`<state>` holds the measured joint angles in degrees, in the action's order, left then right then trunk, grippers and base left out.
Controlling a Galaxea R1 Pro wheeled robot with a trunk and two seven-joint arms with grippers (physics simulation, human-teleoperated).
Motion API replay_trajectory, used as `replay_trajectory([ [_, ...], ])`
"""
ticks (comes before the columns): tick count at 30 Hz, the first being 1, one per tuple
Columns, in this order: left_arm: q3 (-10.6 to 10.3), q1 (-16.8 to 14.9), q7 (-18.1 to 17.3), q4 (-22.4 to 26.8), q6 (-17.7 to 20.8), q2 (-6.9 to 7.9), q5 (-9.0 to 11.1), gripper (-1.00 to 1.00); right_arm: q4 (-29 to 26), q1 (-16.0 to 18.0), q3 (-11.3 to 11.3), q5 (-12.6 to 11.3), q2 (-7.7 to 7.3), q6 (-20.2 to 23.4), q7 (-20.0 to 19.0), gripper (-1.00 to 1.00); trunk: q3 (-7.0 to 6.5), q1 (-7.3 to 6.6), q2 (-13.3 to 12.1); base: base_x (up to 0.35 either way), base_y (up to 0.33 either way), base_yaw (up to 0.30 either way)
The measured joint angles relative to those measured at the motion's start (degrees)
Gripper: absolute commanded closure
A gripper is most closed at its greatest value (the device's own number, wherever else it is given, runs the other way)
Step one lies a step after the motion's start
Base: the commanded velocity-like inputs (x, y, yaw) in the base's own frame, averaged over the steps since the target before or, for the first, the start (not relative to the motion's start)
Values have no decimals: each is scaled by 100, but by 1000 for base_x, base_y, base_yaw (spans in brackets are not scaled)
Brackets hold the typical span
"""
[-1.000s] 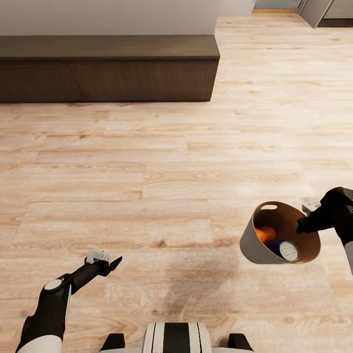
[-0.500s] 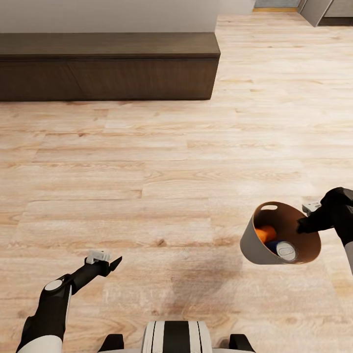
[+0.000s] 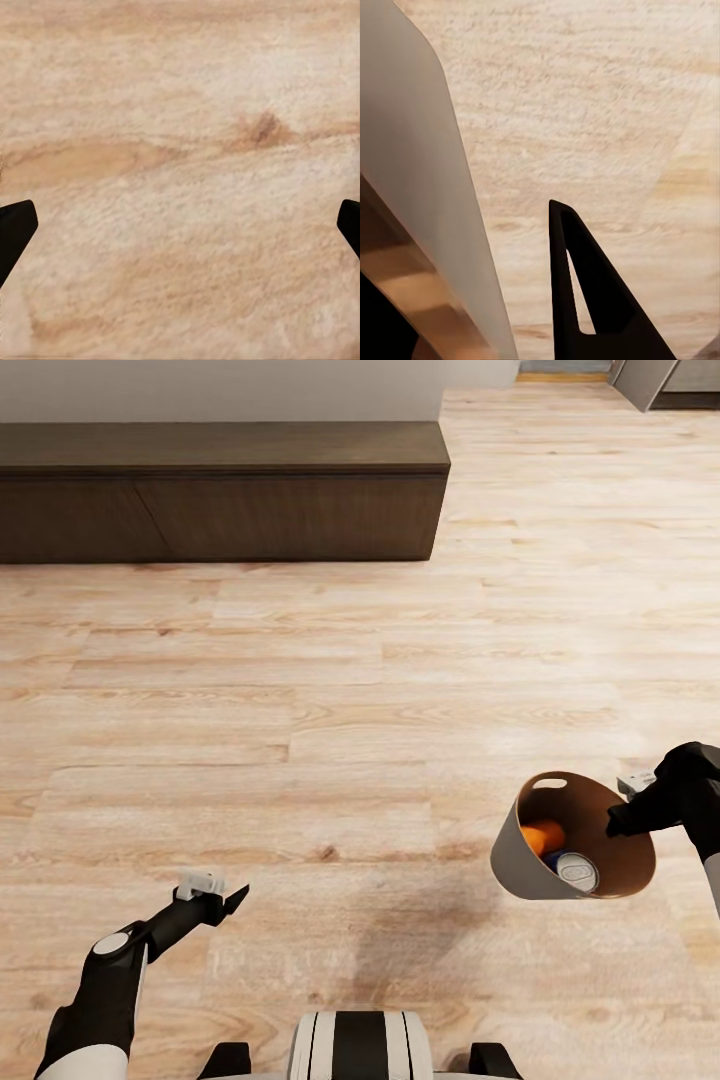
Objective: Put the three can of soda from the living room inside the tash can in the kitchen.
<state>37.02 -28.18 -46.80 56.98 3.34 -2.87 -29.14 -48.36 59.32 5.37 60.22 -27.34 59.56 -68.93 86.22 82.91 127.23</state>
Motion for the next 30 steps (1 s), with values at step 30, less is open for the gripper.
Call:
replay_trajectory([
  [30, -2, -4, 151, -135, -183, 6, -5, -100, 0, 0, 9, 405, 9, 4, -2, 100, 251, 308, 561, 0, 0, 0],
])
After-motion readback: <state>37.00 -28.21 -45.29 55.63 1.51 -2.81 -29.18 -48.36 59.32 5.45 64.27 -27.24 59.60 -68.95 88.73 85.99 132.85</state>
